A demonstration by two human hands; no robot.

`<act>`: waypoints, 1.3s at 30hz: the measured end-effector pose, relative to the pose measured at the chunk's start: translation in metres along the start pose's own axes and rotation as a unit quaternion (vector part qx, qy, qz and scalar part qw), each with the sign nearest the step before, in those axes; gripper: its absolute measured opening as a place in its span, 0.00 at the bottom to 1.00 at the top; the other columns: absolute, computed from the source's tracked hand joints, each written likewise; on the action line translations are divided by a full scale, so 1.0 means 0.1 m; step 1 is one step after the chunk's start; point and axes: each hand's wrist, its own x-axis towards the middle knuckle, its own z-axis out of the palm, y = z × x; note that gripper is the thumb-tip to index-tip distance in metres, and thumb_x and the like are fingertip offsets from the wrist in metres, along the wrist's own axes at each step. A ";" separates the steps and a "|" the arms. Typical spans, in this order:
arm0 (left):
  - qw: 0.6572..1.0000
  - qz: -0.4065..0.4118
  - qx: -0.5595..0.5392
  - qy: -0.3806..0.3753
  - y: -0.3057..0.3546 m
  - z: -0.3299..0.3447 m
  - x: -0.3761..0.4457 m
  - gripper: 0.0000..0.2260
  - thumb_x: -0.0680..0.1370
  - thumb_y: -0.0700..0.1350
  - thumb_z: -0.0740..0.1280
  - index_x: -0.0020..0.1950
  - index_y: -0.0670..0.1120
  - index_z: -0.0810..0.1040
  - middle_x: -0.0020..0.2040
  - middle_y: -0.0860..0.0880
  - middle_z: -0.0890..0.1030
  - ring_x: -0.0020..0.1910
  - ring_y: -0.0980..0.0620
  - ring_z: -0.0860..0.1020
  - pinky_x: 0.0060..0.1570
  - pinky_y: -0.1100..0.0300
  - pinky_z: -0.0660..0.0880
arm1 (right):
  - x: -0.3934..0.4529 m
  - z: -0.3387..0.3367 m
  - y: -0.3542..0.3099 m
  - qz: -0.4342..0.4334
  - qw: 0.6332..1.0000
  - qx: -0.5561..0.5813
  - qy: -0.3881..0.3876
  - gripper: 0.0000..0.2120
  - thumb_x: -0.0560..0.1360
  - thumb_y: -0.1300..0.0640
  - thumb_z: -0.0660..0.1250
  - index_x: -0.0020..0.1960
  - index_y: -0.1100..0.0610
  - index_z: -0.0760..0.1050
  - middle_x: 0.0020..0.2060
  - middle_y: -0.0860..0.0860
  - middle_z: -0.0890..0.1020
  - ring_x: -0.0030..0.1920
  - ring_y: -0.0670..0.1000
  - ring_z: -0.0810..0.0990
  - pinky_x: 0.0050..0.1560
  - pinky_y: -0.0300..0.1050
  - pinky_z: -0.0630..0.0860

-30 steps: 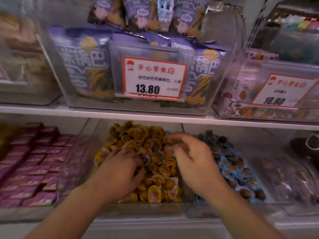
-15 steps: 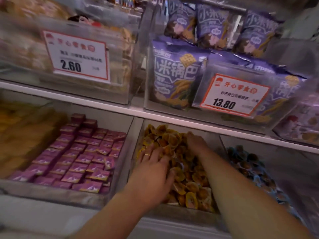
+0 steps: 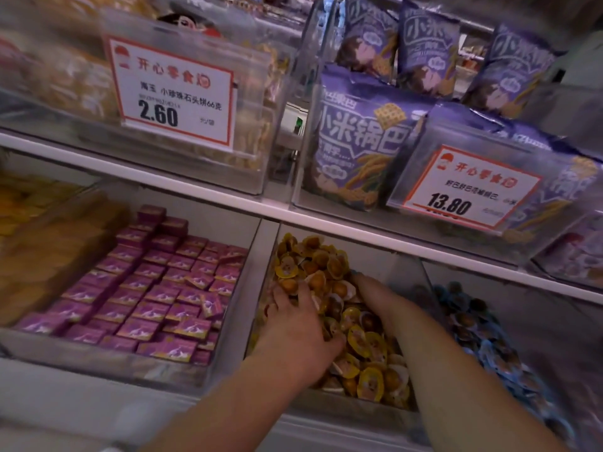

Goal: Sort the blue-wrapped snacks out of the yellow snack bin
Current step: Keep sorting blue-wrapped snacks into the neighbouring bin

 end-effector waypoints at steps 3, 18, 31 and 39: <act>0.998 -0.003 -0.060 -0.017 -0.01 -0.02 0.04 0.53 0.66 0.69 0.70 0.78 0.56 0.38 0.79 0.38 0.45 0.77 0.34 0.53 0.75 0.45 0.58 | -0.09 0.02 -0.05 0.040 0.994 0.095 -0.031 0.20 0.78 0.45 0.60 0.43 0.56 0.85 0.42 0.60 0.86 0.41 0.59 0.85 0.41 0.48 0.82; 0.943 0.116 -0.292 0.112 -0.01 -0.16 0.04 0.26 0.73 0.50 0.75 0.68 0.58 0.69 0.61 0.60 0.78 0.59 0.65 0.77 0.59 0.70 0.71 | -0.63 -0.07 -0.10 -0.049 0.932 0.338 -0.120 0.25 0.81 0.48 0.54 0.59 0.65 0.81 0.55 0.66 0.83 0.49 0.60 0.84 0.45 0.50 0.82; 0.987 0.116 -0.026 0.109 -0.13 -0.19 -0.12 0.33 0.78 0.39 0.64 0.80 0.57 0.55 0.71 0.46 0.74 0.60 0.45 0.79 0.55 0.62 0.72 | -0.96 -0.16 0.51 -0.283 0.944 -0.169 0.025 0.18 0.79 0.60 0.60 0.64 0.45 0.77 0.65 0.46 0.75 0.61 0.39 0.75 0.59 0.28 0.68; 0.969 0.114 -0.054 0.211 -0.08 -0.21 -0.11 0.23 0.75 0.39 0.71 0.69 0.54 0.75 0.56 0.51 0.83 0.54 0.49 0.81 0.48 0.63 0.72 | -1.03 -0.22 0.46 -0.330 0.877 -0.348 -0.035 0.21 0.75 0.47 0.66 0.68 0.45 0.73 0.63 0.47 0.72 0.63 0.50 0.74 0.63 0.42 0.72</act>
